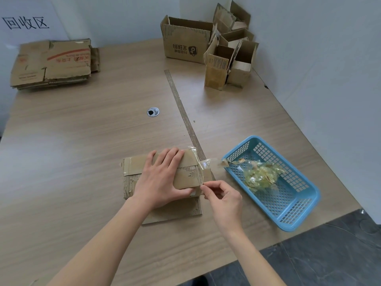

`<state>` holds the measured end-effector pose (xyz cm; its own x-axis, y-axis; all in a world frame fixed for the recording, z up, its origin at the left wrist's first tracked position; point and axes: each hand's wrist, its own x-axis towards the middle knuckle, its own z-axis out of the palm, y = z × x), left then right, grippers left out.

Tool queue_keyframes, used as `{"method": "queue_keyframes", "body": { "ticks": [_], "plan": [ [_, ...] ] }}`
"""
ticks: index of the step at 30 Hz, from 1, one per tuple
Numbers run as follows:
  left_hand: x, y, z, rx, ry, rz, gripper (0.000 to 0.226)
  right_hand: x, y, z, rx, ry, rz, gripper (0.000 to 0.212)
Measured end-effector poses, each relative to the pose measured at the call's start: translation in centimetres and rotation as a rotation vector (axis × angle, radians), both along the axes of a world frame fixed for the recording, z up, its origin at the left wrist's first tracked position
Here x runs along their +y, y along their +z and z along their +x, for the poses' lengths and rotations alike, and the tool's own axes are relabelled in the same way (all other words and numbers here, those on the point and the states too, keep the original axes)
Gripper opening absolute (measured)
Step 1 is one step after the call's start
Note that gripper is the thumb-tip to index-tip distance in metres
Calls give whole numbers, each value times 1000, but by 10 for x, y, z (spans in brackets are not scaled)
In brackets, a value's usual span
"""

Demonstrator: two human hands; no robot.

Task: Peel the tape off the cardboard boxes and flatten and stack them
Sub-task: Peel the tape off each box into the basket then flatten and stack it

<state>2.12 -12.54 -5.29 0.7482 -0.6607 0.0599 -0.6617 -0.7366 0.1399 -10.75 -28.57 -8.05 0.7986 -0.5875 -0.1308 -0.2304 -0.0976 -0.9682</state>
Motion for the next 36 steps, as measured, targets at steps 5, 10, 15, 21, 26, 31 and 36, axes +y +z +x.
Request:
{"method": "queue_keyframes", "body": {
  "ticks": [5,10,15,21,26,31,36],
  "plan": [
    [-1,0,0,0,-4,-5,110,-8,-3,-5,6,108,-168,29],
    [-1,0,1,4,-2,6,110,-7,-5,-2,-64,115,-326,17],
    [0,0,1,8,-3,9,111,-8,-2,-4,-59,156,-546,12],
    [0,-1,2,9,2,14,113,-17,17,3,88,311,-633,17],
    [0,0,2,14,1,11,113,-36,32,12,329,386,15,10],
    [0,0,3,7,-26,10,113,-65,53,31,193,279,180,8],
    [0,1,3,14,-38,14,113,-57,57,49,99,263,-320,6]
  ]
}}
